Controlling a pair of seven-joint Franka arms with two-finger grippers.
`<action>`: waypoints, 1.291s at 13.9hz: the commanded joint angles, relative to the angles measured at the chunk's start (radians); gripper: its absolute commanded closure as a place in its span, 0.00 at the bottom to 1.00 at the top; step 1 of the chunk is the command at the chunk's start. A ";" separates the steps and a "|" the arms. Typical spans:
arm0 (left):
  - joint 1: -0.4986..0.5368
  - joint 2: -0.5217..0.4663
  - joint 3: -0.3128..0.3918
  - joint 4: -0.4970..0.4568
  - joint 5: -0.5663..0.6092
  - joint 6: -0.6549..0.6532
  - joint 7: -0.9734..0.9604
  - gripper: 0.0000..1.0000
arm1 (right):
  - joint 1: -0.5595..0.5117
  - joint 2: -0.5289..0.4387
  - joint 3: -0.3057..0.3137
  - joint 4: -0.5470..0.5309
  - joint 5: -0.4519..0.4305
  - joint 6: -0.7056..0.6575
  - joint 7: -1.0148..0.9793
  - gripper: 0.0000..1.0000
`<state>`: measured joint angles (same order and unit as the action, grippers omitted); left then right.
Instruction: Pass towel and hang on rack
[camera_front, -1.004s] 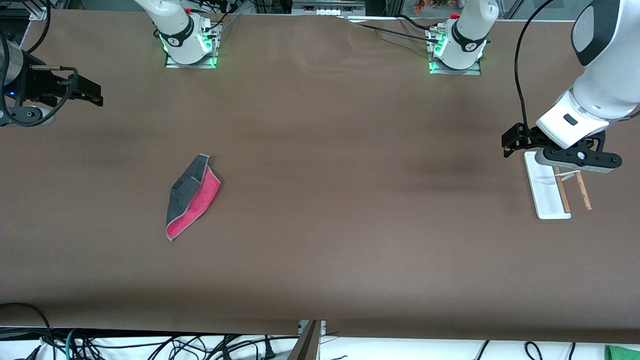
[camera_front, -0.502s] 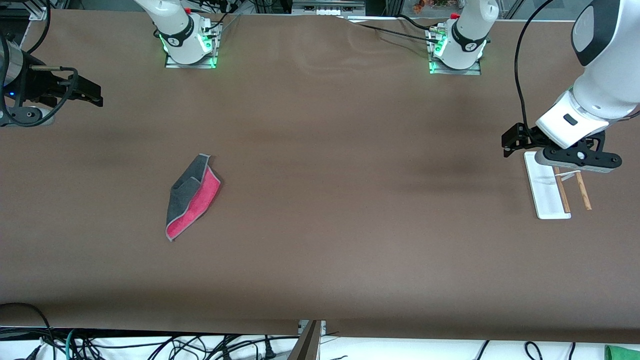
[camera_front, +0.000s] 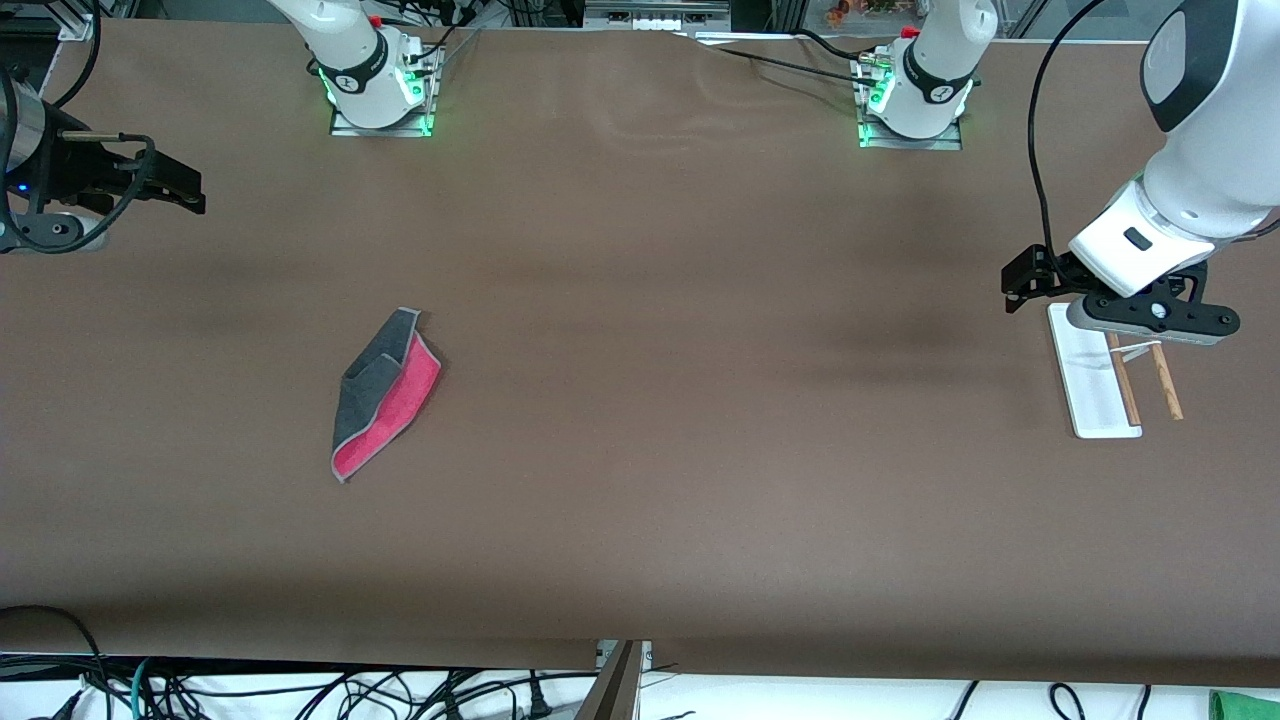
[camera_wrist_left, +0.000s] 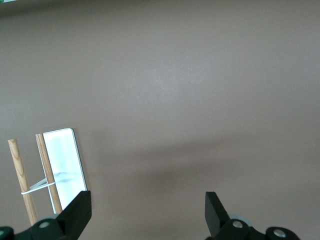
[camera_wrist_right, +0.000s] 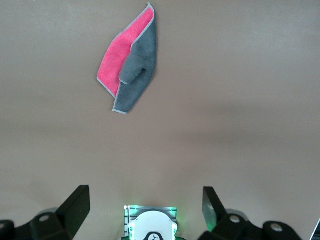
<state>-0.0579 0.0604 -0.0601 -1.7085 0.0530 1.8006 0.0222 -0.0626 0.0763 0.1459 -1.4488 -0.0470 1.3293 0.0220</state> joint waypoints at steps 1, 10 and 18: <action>0.001 -0.014 -0.007 -0.008 0.021 -0.009 -0.010 0.00 | -0.008 0.017 0.011 0.036 0.018 -0.006 -0.004 0.00; 0.001 -0.017 -0.009 -0.008 0.019 -0.012 -0.010 0.00 | 0.006 0.109 0.015 -0.022 0.009 0.085 0.006 0.00; 0.001 -0.021 -0.009 -0.010 0.021 -0.013 -0.010 0.00 | 0.070 0.289 0.017 -0.188 -0.081 0.365 0.006 0.00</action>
<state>-0.0579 0.0603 -0.0637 -1.7084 0.0530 1.7998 0.0222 -0.0135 0.3494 0.1582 -1.5818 -0.0712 1.6197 0.0246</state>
